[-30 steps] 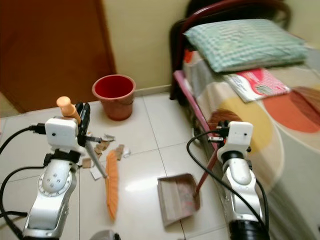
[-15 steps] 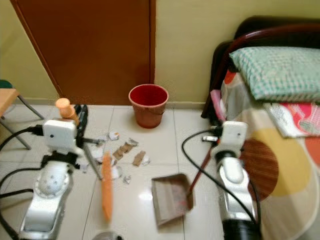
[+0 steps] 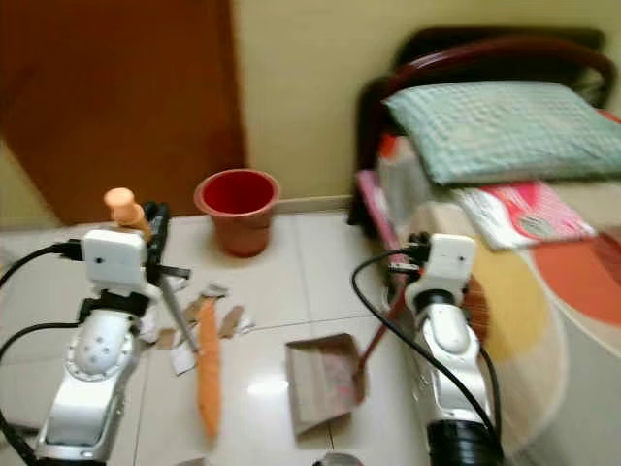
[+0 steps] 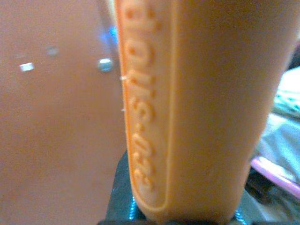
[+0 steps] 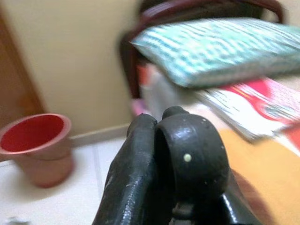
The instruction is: Sweep floor
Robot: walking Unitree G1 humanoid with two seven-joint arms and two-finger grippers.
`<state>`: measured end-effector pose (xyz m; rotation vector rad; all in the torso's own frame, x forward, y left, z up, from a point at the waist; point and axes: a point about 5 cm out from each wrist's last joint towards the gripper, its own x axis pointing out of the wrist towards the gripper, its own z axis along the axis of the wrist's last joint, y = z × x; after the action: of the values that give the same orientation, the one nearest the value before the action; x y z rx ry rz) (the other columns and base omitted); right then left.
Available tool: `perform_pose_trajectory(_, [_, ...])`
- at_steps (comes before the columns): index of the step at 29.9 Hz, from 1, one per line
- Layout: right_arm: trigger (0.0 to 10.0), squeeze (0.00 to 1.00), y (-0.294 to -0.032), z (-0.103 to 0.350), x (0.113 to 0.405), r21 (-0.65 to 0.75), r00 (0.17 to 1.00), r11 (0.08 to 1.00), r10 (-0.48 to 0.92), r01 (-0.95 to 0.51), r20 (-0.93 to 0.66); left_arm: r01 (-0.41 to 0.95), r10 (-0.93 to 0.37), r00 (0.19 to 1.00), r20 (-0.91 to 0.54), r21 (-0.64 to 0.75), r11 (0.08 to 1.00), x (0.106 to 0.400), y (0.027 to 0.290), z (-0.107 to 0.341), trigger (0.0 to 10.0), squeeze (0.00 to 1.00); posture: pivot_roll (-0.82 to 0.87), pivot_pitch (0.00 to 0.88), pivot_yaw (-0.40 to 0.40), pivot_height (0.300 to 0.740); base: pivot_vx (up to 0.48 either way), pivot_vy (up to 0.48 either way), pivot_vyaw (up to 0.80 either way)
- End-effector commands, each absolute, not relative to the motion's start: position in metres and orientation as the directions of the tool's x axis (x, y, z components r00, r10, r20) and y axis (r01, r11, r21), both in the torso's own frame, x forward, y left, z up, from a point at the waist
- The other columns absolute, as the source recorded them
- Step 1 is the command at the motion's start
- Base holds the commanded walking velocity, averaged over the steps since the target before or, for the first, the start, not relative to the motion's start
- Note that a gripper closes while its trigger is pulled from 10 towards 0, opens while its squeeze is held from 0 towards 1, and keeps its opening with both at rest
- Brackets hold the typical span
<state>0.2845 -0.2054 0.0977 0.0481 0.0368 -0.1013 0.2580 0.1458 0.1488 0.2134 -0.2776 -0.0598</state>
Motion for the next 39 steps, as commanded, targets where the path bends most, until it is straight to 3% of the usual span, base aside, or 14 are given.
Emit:
perform_pose_trajectory(1, [10.0, 0.00, -0.205, 0.106, 0.288, 0.041, 0.995, 0.994, -0.101, 0.101, -0.003, 0.030, -0.101, 0.936, 0.338, 0.208, 0.978, 0.257, 0.144, 0.163, 10.0, 0.00, -0.08, 0.045, -0.025, 0.740, 0.259, 0.000, -0.50])
perform_pose_trajectory(15, [10.0, 0.00, -0.198, 0.103, 0.287, 0.026, 0.996, 0.996, -0.087, 0.088, -0.018, 0.024, -0.099, 0.931, 0.352, 0.210, 0.977, 0.260, 0.147, 0.168, 10.0, 0.00, -0.08, 0.062, -0.027, 0.740, 0.258, 0.069, 0.00])
perform_pose_trajectory(23, [10.0, 0.00, -0.198, 0.106, 0.292, 0.026, 0.996, 0.996, -0.087, 0.087, -0.008, 0.023, -0.097, 0.932, 0.348, 0.211, 0.977, 0.258, 0.149, 0.168, 10.0, 0.00, -0.08, 0.062, -0.018, 0.740, 0.247, 0.253, 0.00])
perform_pose_trajectory(39, [10.0, 0.00, -0.195, 0.103, 0.293, 0.022, 0.996, 0.996, -0.083, 0.083, -0.012, 0.027, -0.102, 0.932, 0.349, 0.214, 0.977, 0.258, 0.148, 0.170, 10.0, 0.00, -0.07, 0.065, -0.019, 0.740, 0.000, 0.390, 0.00])
